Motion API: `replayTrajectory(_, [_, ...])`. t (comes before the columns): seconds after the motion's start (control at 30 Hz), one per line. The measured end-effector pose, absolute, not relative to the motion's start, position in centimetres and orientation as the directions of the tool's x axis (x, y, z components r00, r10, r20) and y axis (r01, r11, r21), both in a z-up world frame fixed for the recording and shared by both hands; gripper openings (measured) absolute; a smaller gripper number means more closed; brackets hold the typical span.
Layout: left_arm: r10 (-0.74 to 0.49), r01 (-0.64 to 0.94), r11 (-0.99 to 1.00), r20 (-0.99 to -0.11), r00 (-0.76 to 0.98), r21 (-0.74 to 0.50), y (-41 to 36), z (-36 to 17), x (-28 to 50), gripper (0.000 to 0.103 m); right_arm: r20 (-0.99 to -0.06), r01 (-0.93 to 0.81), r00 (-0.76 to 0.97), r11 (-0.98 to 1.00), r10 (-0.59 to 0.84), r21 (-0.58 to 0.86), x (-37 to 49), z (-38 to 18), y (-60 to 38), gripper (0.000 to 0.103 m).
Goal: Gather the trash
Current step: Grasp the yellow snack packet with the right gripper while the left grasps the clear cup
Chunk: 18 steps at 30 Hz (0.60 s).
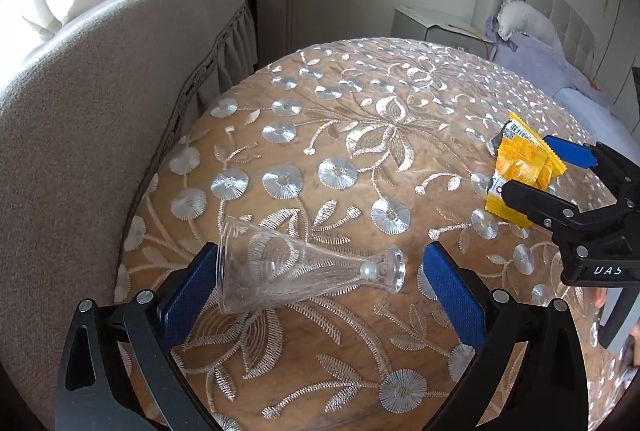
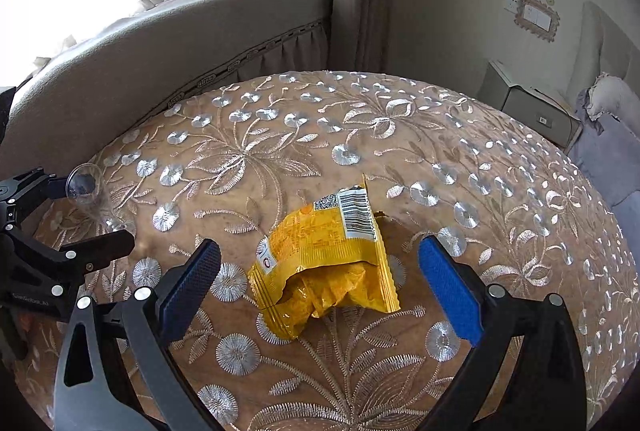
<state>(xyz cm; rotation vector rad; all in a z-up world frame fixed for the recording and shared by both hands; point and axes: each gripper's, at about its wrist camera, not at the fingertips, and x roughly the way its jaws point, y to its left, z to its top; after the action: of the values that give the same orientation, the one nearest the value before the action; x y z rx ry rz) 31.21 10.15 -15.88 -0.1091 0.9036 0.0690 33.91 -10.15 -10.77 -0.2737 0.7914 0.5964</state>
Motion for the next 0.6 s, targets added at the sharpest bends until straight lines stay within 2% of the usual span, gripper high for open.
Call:
replayTrajectory(0.1, [0.006,-0.11,0.991,-0.797,0.605,-0.077,10.4,-16.2,31.5,0.097,-0.75,-0.604,0.528,0.797,0.399,-0.001,34.3,-11.2,-9.8,0.098])
replayTrajectory(0.17, [0.026,-0.113,0.992,-0.799,0.601,-0.053,10.2,-16.3,31.7,0.091,-0.757,-0.609,0.518,0.793,0.398,0.0,34.5,-11.3,-9.6,0.09])
replayTrajectory(0.23, [0.059,-0.113,0.994,-0.801,0.596,-0.011,9.9,-16.3,31.9,0.082,-0.772,-0.616,0.497,0.788,0.396,0.008,34.7,-11.6,-9.5,0.054])
replayTrajectory(0.27, [0.073,-0.111,0.994,-0.801,0.594,0.008,9.7,-16.3,31.9,0.081,-0.78,-0.619,0.48,0.785,0.401,0.022,34.8,-11.8,-9.4,0.047])
replayTrajectory(0.3, [0.071,-0.107,0.994,-0.801,0.594,0.01,9.7,-16.3,32.0,0.081,-0.784,-0.624,0.464,0.781,0.412,0.041,34.9,-11.9,-9.5,0.035])
replayTrajectory(0.6, [0.062,-0.12,0.992,-0.736,0.674,-0.026,9.9,-13.9,29.6,0.08,-0.749,-0.646,0.506,0.763,0.428,-0.001,32.0,-10.0,-10.1,0.031])
